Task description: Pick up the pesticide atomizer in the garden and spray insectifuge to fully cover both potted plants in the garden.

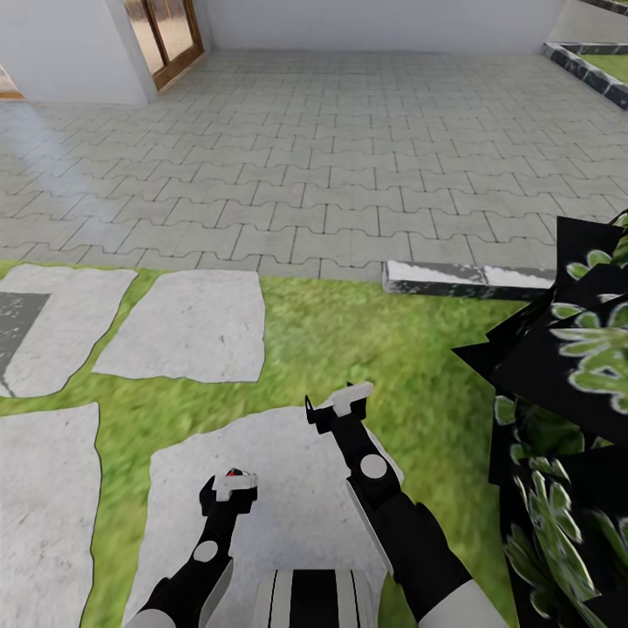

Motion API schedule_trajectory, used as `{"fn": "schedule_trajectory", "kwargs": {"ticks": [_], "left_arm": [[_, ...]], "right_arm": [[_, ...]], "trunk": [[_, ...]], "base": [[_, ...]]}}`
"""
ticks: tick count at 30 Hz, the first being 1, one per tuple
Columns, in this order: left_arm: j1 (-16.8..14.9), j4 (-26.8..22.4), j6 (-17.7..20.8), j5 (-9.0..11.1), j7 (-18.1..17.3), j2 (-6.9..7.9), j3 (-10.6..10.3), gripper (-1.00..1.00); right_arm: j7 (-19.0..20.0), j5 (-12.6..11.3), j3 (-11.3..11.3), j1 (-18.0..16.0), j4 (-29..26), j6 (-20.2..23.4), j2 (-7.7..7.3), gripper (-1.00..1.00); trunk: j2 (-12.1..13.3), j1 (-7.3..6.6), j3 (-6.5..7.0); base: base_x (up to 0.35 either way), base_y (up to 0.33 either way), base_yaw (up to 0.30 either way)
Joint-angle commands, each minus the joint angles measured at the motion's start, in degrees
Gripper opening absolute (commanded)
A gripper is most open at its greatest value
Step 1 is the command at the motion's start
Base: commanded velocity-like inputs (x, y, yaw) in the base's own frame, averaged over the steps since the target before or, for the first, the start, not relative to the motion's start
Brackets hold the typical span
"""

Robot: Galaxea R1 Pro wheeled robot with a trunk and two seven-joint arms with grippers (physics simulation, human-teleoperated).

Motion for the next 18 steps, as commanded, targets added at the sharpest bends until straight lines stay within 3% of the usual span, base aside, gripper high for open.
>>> {"fn": "schedule_trajectory", "kwargs": {"ticks": [1, 7, 8, 18], "left_arm": [[0.0, 0.0, -0.1, -0.6, 0.5, -0.02, -0.1, 1.00], [0.0, 0.0, -0.1, -0.6, 0.5, 0.00, -0.1, 1.00], [0.0, 0.0, -0.1, -0.6, 0.5, -0.02, -0.1, -1.00], [0.0, 0.0, -0.1, -0.6, 0.5, -0.01, 0.0, -1.00]], "right_arm": [[-0.3, 0.6, 0.1, 0.0, -0.1, 0.5, 0.00, 1.00], [-0.3, 0.6, 0.1, 0.0, -0.1, 0.5, 0.00, 1.00], [-0.3, 0.6, 0.1, 0.0, -0.1, 0.5, 0.00, 1.00], [-0.3, 0.6, 0.1, 0.0, -0.1, 0.5, 0.00, 1.00]], "trunk": [[0.0, -0.01, 0.04], [0.0, -0.01, 0.36], [0.0, -0.01, 0.37], [0.0, -0.01, 0.38]], "base": [[0.000, 0.000, 0.000], [0.000, 0.000, 0.000], [0.000, 0.000, 0.000], [0.000, 0.000, 0.000]]}}
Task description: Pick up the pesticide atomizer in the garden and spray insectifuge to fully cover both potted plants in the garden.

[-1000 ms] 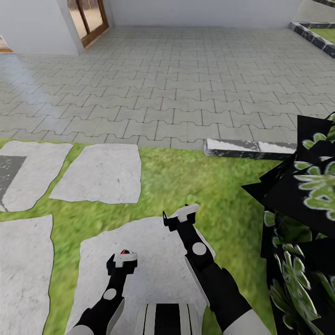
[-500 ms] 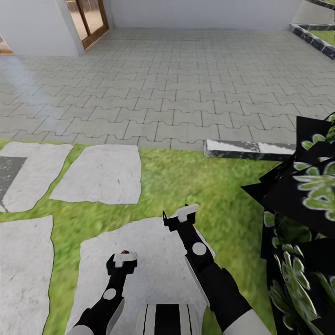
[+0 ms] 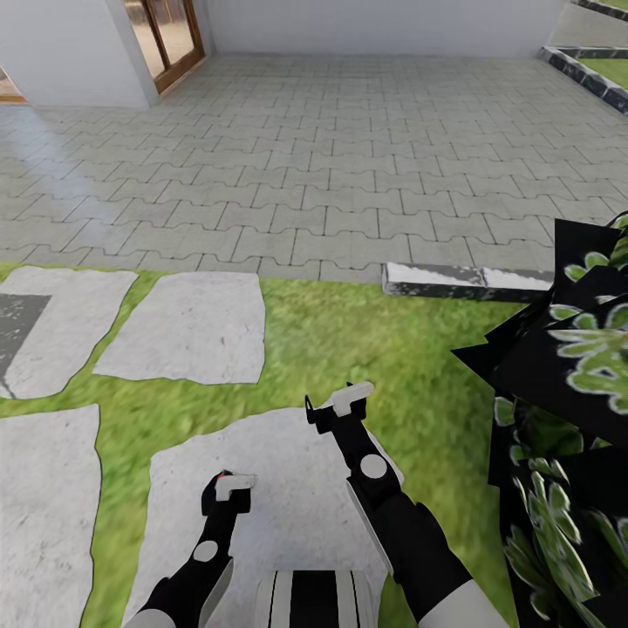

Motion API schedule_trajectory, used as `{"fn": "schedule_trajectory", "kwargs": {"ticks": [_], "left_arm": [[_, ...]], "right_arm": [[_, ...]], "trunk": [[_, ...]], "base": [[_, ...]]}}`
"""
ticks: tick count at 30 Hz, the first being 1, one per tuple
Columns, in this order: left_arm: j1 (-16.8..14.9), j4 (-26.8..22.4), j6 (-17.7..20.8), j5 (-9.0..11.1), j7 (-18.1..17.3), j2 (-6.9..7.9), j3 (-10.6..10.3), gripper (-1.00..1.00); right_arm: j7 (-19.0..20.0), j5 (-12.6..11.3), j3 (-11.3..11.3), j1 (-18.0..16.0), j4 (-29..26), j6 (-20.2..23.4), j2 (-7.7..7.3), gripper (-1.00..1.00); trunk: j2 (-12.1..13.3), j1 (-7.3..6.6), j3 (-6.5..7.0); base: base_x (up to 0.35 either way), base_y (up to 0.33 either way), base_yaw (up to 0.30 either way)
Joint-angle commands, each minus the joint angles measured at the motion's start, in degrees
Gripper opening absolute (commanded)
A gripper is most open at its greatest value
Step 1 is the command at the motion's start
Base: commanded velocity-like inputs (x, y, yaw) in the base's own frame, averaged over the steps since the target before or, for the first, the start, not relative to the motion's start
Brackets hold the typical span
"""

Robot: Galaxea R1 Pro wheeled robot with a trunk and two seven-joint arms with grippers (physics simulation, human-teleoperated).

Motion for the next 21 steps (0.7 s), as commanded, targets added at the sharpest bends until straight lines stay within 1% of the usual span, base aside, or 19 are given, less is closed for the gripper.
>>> {"fn": "schedule_trajectory", "kwargs": {"ticks": [1, 21], "left_arm": [[0.0, 0.0, -0.1, -0.6, 0.5, -0.01, -0.1, -1.00], [0.0, 0.0, -0.1, -0.6, 0.4, -0.07, -0.1, -1.00]], "right_arm": [[-0.3, 0.6, 0.1, 0.0, -0.1, 0.5, 0.00, 1.00], [-0.3, 0.6, 0.1, 0.0, -0.1, 0.5, 0.00, 1.00]], "trunk": [[0.0, -0.01, -0.03], [0.0, -0.01, -0.03]], "base": [[0.000, 0.000, 0.000], [0.000, 0.000, 0.000]]}}
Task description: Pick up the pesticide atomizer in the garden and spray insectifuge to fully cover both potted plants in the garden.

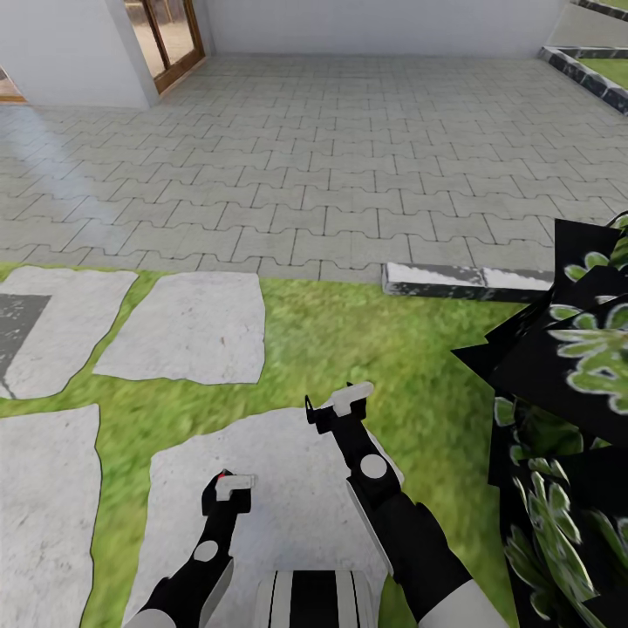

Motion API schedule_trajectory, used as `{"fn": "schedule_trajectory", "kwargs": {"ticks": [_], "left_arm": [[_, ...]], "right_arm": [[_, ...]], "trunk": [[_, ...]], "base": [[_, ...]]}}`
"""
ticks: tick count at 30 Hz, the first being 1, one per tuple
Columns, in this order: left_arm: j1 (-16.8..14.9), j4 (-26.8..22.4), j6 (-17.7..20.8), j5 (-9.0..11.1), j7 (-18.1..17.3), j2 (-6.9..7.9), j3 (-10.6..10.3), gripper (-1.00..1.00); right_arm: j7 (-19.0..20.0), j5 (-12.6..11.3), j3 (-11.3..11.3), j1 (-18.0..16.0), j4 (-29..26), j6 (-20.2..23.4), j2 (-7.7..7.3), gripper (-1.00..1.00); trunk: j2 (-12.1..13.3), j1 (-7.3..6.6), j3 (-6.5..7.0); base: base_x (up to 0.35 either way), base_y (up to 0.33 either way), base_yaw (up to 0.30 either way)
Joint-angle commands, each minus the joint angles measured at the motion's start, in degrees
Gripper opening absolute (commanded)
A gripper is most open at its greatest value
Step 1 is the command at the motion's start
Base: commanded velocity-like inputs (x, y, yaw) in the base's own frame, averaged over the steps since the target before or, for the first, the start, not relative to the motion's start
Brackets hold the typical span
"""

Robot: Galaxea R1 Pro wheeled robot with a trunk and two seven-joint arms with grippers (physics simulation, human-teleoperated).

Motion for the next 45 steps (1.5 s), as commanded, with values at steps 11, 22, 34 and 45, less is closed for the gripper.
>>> {"fn": "schedule_trajectory", "kwargs": {"ticks": [11, 22, 34, 45], "left_arm": [[0.0, 0.0, -0.1, -0.6, 0.5, 0.05, -0.1, -1.00], [0.0, -0.1, -0.2, -0.6, 0.5, 0.07, 0.0, -1.00], [0.0, -0.1, -0.2, -0.5, 0.5, 0.07, 0.4, -1.00], [0.0, -0.1, -0.2, -0.3, 0.6, 0.08, 0.6, -1.00]], "right_arm": [[-0.3, 0.6, 0.1, 0.0, 0.0, 0.4, 0.00, 1.00], [-0.3, 0.6, 0.2, 0.0, -0.1, 0.3, 0.00, 1.00], [-0.3, 0.6, 4.1, 0.2, -0.6, 0.2, 0.00, 1.00], [-0.3, 0.6, 4.0, 0.3, -0.6, 0.1, 0.00, 1.00]], "trunk": [[0.1, -0.19, 1.52], [0.2, -0.47, 3.96], [0.4, -0.78, 6.61], [0.5, -1.07, 9.21]], "base": [[0.000, 0.000, 0.000], [0.000, 0.000, 0.000], [0.000, 0.000, 0.000], [0.000, 0.000, 0.000]]}}
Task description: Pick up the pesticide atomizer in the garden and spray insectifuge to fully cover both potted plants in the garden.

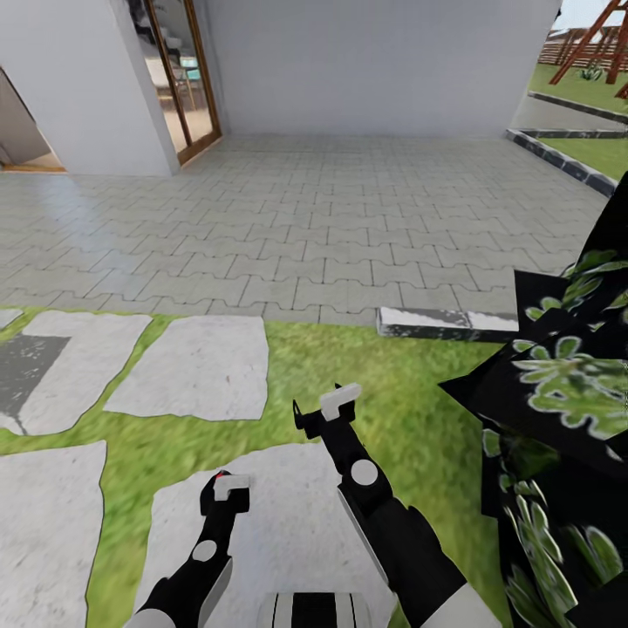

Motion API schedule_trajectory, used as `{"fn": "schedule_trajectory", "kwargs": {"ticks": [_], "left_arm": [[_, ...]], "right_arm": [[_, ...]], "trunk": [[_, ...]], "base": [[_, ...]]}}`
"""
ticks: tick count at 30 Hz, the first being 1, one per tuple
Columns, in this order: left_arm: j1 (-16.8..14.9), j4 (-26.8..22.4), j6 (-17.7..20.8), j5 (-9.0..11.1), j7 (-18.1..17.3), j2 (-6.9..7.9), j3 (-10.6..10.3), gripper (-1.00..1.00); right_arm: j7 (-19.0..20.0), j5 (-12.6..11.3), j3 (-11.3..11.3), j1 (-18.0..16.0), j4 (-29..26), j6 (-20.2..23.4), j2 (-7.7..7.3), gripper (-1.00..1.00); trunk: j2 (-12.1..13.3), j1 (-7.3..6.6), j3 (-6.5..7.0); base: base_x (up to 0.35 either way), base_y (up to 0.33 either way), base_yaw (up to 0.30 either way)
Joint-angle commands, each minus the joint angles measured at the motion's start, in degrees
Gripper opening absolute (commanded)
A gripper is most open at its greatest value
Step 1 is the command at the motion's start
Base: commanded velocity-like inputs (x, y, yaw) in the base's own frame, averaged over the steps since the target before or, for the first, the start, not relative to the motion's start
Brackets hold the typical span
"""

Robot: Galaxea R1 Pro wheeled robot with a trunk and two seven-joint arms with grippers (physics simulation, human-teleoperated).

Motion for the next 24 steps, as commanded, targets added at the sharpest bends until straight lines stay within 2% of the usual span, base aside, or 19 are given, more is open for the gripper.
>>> {"fn": "schedule_trajectory", "kwargs": {"ticks": [1, 16, 20, 24], "left_arm": [[0.0, 0.0, -0.1, -0.6, 0.4, -0.02, 0.0, -1.00], [0.0, 0.0, -0.1, -0.5, 0.5, 0.14, 0.1, -1.00], [0.0, 0.0, -0.1, -0.5, 0.5, 0.14, 0.1, -1.00], [0.0, 0.0, -0.3, -0.5, 0.4, 0.14, 0.0, -1.00]], "right_arm": [[-0.3, 0.6, 0.1, 0.0, -0.1, 0.4, 0.00, 1.00], [-0.3, 0.6, 0.1, 0.0, -0.2, 0.4, 0.00, 1.00], [-0.3, 0.6, 0.1, 0.0, -0.2, 0.4, 0.00, 1.00], [-0.3, 0.6, 0.1, 0.0, -0.2, 0.4, 0.00, 1.00]], "trunk": [[0.0, -0.03, 0.24], [0.2, -0.42, 4.76], [0.3, -0.52, 5.67], [0.3, -0.52, 5.67]], "base": [[0.000, 0.000, 0.000], [0.000, 0.000, 0.000], [0.000, 0.000, 0.000], [0.000, 0.000, 0.000]]}}
